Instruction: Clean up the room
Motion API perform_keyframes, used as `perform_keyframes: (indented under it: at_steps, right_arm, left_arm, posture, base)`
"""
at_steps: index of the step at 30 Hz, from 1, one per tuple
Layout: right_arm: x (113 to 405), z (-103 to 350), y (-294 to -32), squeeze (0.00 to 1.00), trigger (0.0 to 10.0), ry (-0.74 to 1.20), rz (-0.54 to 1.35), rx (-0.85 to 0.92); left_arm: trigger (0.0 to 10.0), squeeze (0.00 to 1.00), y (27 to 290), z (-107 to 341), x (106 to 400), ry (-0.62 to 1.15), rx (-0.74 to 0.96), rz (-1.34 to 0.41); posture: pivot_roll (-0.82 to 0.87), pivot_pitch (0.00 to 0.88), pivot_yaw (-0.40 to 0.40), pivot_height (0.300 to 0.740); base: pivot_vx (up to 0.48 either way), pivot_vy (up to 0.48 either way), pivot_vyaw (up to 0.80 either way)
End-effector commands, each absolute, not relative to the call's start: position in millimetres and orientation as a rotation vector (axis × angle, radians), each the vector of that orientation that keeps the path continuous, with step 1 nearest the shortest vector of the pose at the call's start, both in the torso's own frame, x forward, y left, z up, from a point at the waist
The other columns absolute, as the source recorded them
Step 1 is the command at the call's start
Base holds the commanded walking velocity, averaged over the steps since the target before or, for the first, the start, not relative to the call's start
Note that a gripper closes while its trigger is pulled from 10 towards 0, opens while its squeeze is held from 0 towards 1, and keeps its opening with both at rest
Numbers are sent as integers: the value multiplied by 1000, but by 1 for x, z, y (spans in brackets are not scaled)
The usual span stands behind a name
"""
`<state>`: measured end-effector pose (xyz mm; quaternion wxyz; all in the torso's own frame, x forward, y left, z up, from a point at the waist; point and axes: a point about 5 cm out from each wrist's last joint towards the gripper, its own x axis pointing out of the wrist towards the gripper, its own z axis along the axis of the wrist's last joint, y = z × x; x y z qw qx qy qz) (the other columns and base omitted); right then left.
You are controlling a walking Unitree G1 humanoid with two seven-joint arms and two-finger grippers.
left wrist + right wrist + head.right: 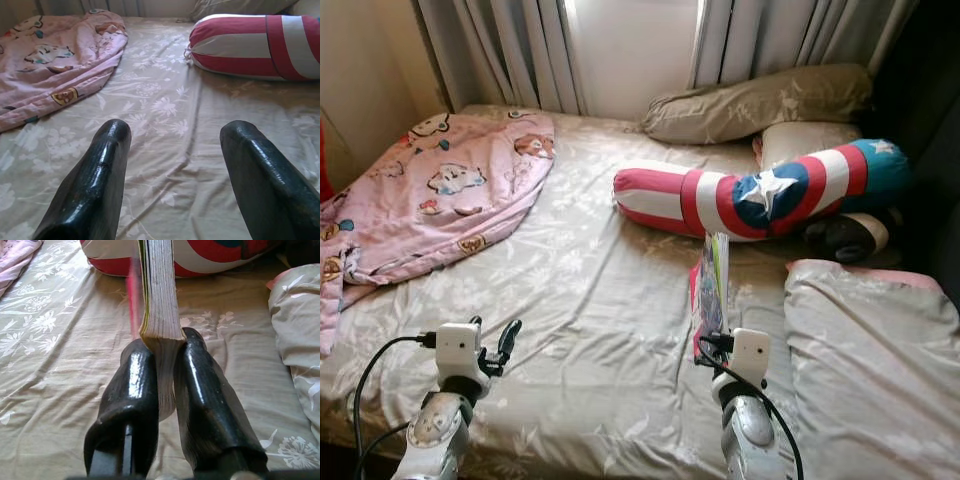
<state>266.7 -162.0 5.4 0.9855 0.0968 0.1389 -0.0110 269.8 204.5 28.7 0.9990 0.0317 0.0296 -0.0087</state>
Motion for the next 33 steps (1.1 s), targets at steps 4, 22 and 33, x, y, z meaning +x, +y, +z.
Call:
perform_keyframes:
  at_steps: [4,22,33]
  right_arm:
    - [274,13,-163,0,10000,254,-22,187]
    - [272,8,-163,0,10000,274,-26,196]
    - [272,7,-163,0,10000,262,-29,210]
  left_arm:
    - [10000,0,203,34,272,47,54,-18]
    - [10000,0,202,35,269,57,53,-20]
    - [10000,0,202,35,270,73,51,-33]
  posture:
    - [63,46,-40,725]
    - [68,26,-34,676]
    - [71,16,-34,661]
  base:
    - [0,0,0]
    - [0,0,0]
    - [0,0,0]
